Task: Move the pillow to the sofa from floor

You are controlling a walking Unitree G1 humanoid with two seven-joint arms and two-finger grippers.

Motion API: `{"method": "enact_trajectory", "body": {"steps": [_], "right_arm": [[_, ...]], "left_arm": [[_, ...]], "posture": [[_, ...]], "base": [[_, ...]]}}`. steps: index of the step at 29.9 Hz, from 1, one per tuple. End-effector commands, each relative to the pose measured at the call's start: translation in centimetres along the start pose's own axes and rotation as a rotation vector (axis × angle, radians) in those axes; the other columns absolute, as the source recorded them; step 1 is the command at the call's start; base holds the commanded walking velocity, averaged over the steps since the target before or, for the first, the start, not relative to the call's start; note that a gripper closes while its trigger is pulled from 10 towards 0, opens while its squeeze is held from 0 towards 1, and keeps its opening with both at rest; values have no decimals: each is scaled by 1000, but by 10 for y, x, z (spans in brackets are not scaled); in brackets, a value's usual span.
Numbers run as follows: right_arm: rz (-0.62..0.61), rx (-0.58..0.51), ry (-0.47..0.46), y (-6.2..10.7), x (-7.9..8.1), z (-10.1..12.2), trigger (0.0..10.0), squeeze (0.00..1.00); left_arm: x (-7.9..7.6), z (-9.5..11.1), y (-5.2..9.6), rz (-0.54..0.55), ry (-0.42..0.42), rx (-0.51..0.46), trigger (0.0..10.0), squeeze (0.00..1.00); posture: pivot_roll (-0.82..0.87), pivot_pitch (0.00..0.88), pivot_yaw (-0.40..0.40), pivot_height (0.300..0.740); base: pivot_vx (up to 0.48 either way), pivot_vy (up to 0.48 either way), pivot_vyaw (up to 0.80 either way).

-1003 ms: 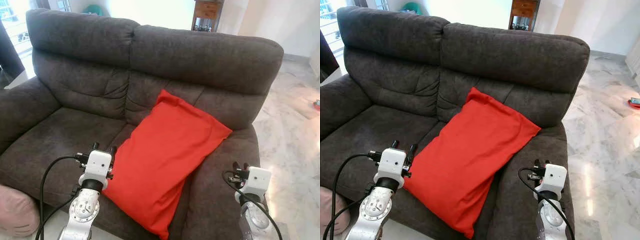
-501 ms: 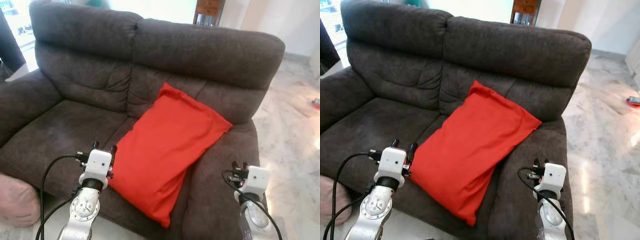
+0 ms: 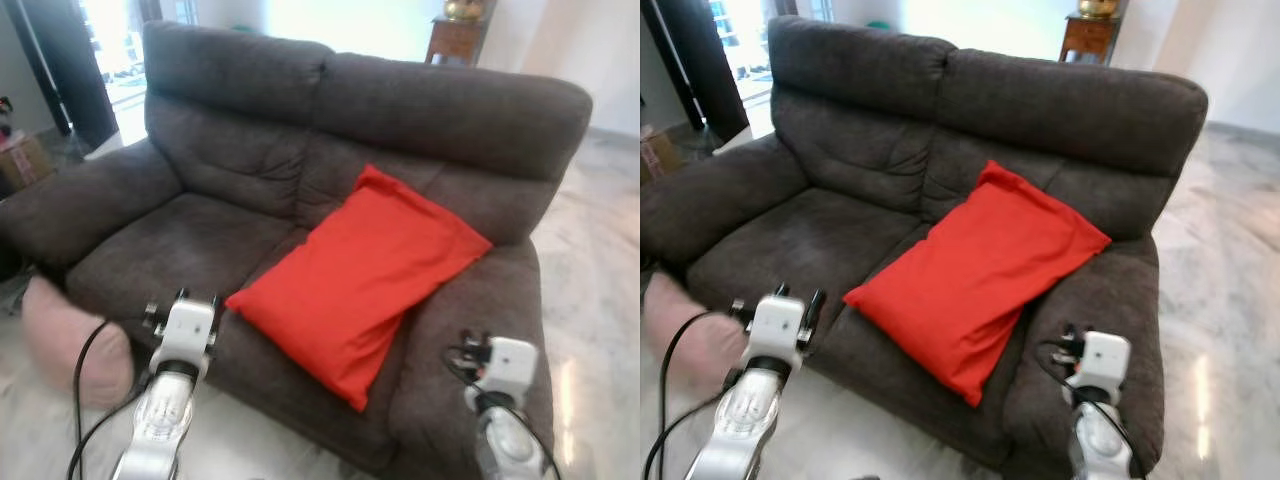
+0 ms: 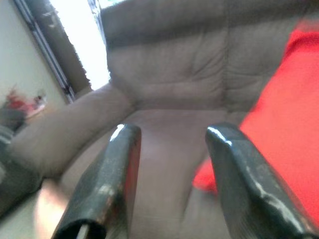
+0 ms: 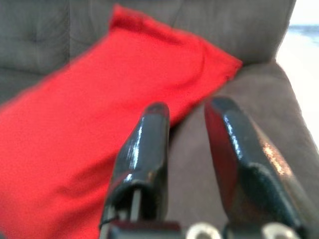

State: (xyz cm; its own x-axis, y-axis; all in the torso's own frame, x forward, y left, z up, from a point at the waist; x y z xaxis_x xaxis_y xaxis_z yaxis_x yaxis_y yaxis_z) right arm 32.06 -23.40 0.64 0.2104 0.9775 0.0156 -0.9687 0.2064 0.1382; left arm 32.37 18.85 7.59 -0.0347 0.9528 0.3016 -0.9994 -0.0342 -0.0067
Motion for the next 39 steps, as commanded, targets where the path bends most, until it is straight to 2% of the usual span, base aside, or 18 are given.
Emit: {"method": "enact_trajectory", "body": {"steps": [1,5,6,7,9,11,15,17,18,23,26,28,31,32,35,36,37,39], "right_arm": [[-17,70,0,6,-3,-18,10000,0],[-59,139,27,9,-16,-31,10000,0],[-100,207,64,14,-26,-44,10000,0],[-100,207,64,14,-26,-44,10000,0],[-157,283,70,24,-41,-60,10000,0],[-171,304,87,26,-44,-64,10000,0],[-262,450,121,49,-64,-92,10000,0],[-292,554,190,66,-73,-109,10000,0],[-314,632,208,82,-78,-124,10000,0],[-238,802,251,117,-69,-156,10000,0],[-153,856,251,130,-55,-169,10000,0],[-91,895,299,137,-48,-175,10000,0],[-64,936,346,144,-48,-180,10000,0],[11,977,396,153,-42,-187,10000,0],[91,989,436,159,-34,-191,10000,0],[80,984,389,159,-31,-191,10000,0],[80,984,389,159,-31,-191,10000,0],[58,985,355,159,-30,-191,10000,0]], "left_arm": [[-3,-26,2,-28,11,92,10000,0],[-1,-46,7,-37,2,159,10000,0],[0,-58,11,-43,0,204,10000,0],[0,-58,11,-43,0,204,10000,0],[1,-76,18,-50,-8,266,10000,0],[1,-80,19,-52,-10,278,10000,0],[-1,-99,27,-76,-12,337,10000,0],[-1,-105,31,-81,-15,355,10000,0],[-1,-110,35,-82,-14,372,10000,0],[-1,-122,41,-85,-17,417,10000,0],[1,-131,46,-82,-18,450,10000,0],[2,-138,50,-82,-22,481,10000,0],[4,-147,56,-74,-26,521,10000,0],[9,-162,67,-58,-10,594,10000,0],[12,-175,79,-50,-3,663,10000,0],[13,-185,90,-46,18,723,10000,0],[13,-185,90,-46,18,723,10000,0],[12,-196,104,-53,26,791,10000,0]], "posture": [[94,0,-50,740],[93,0,-48,740],[93,0,-48,740],[93,0,-48,740],[94,0,-49,740],[95,0,-49,740],[98,0,-48,740],[100,0,-47,740],[99,0,-47,740],[94,0,-42,740],[95,0,-40,740],[102,0,-38,740],[98,0,-37,740],[96,0,-36,740],[103,0,-32,740],[95,0,-28,740],[95,0,-28,740],[91,0,-28,740]], "base": [[0,0,0],[0,0,0],[0,0,0],[0,0,0],[0,0,0],[0,0,0],[0,0,0],[0,0,0],[0,0,0],[0,0,0],[0,0,0],[0,0,0],[0,0,0],[0,0,0],[0,0,0],[0,0,0],[0,0,0],[0,0,0]]}}
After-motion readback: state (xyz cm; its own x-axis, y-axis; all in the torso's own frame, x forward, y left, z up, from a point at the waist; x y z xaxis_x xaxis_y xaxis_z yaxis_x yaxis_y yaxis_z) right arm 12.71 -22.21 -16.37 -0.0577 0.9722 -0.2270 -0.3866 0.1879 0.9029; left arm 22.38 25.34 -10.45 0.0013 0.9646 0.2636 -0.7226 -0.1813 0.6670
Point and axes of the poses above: a point about 5 cm out from each wrist's last joint towards the gripper, its own y axis pointing back from the gripper into the wrist, its own z axis along the axis of the wrist's last joint, x = y × z, the point moved 6 cm from there along -y, pointing out of the wrist towards the gripper
